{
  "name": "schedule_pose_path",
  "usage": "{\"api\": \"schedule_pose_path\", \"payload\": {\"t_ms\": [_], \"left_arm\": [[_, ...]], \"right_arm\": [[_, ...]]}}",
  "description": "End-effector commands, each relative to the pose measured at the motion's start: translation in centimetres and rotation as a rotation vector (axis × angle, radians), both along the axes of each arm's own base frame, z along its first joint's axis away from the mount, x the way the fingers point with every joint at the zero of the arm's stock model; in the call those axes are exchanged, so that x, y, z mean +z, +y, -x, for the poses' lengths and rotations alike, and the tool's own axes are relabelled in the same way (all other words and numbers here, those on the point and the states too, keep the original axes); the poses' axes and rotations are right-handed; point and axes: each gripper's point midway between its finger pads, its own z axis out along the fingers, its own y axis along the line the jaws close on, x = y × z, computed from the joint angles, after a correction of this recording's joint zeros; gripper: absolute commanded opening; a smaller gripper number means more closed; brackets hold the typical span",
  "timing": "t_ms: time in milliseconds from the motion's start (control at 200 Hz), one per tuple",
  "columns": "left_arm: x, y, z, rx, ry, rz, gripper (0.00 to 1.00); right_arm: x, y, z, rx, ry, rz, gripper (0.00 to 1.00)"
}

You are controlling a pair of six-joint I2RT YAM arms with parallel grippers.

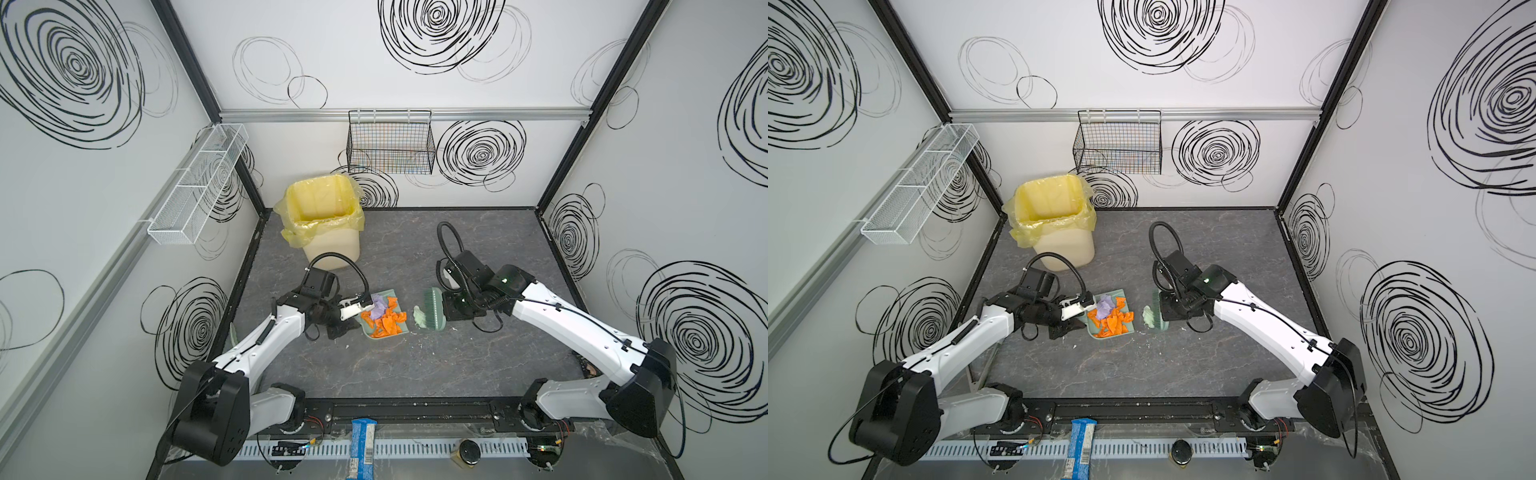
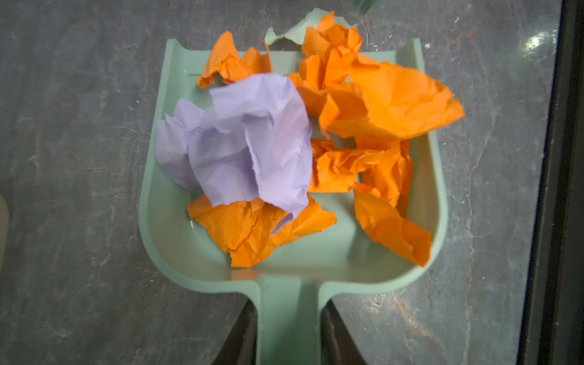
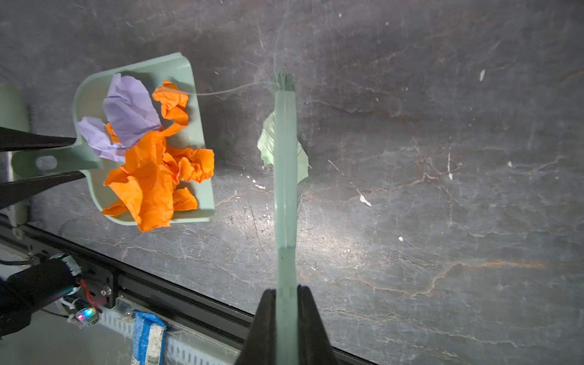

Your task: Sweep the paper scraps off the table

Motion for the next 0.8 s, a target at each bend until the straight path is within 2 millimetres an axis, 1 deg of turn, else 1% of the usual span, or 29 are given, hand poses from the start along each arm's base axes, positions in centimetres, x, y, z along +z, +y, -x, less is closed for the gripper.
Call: {"api": "schedule_pose_path", "payload": {"t_ms": [0,130,225,315,475,695,790], "left_arm": [[2.9,0.5,0.0,-0.015,-0.044,-0.002,0.0],[5.8,1.3,-0.6,-0.003,-0.087,-0.009,0.0],[7.8,1.9,-1.2,0.003,-0.114,-0.014,0.0],[9.6,2.5,-1.7,0.006,-0.129,-0.013,0.0],[12.5,3.9,-3.1,0.021,-0.15,-0.002,0.0],[15.9,6.4,-5.9,0.053,-0.177,0.008,0.0],[16.9,7.7,-7.1,0.067,-0.169,0.022,0.0]], "right_arm": [[4.3,-0.5,-0.9,0.012,-0.112,-0.071,0.0],[7.0,-2.1,-2.4,-0.023,-0.257,-0.116,0.0],[7.3,-3.8,-3.1,-0.057,-0.269,-0.132,0.0],[6.7,-4.9,-3.3,-0.081,-0.264,-0.122,0.0],[5.1,-5.9,-3.1,-0.1,-0.246,-0.118,0.0],[2.9,-6.4,-2.7,-0.11,-0.215,-0.121,0.0],[2.3,-6.5,-2.5,-0.114,-0.205,-0.123,0.0]]}}
